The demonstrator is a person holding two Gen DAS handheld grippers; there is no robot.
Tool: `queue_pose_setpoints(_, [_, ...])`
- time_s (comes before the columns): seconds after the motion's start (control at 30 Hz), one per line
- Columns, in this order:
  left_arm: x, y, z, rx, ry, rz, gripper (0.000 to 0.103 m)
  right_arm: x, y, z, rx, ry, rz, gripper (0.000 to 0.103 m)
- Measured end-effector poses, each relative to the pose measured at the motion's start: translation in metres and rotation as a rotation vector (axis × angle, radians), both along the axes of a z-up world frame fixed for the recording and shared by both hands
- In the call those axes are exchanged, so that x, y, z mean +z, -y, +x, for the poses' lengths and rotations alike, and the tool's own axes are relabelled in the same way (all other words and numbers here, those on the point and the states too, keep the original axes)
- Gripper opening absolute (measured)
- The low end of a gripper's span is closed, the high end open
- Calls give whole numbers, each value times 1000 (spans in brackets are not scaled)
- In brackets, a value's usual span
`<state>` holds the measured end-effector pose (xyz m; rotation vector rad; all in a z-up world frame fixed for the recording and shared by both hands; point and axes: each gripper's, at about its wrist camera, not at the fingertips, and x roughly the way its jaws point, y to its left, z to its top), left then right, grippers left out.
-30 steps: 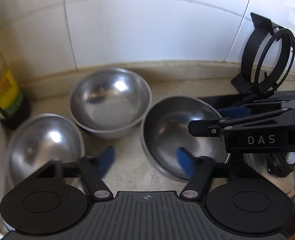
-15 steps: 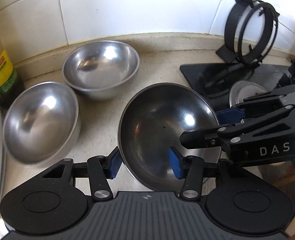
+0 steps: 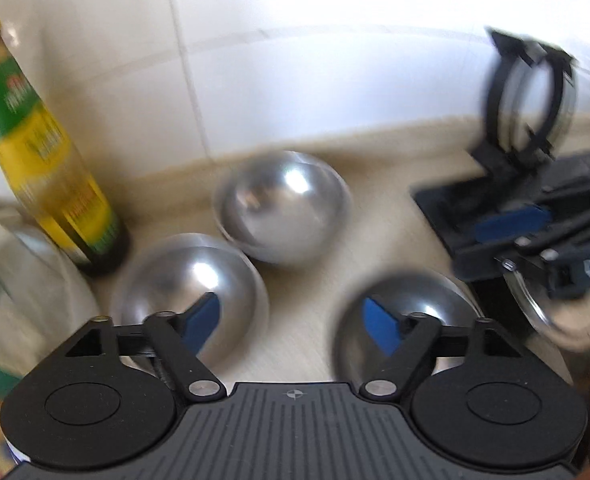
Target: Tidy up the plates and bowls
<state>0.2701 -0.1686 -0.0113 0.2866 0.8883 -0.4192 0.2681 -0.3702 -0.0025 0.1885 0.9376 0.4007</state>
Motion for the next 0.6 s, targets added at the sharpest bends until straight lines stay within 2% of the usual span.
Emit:
queue_pose_setpoints(0.2, [1,0,66,110,-6,-7,92,-1,-7,57,-70,-9,39,59])
queue_pose_setpoints(0.47, [-31,7,115,131,-56,20,89,-30,-25,105,-74,-98,40,59])
queue_pose_setpoints(0.57, [-43,6,127,121,-89,49,75,-39,-26,110,-69,-106,44,57])
queue_pose_setpoints(0.6, [-47,7,130,120,-96,60,65,-42,-27,111,-66,-109,42,50])
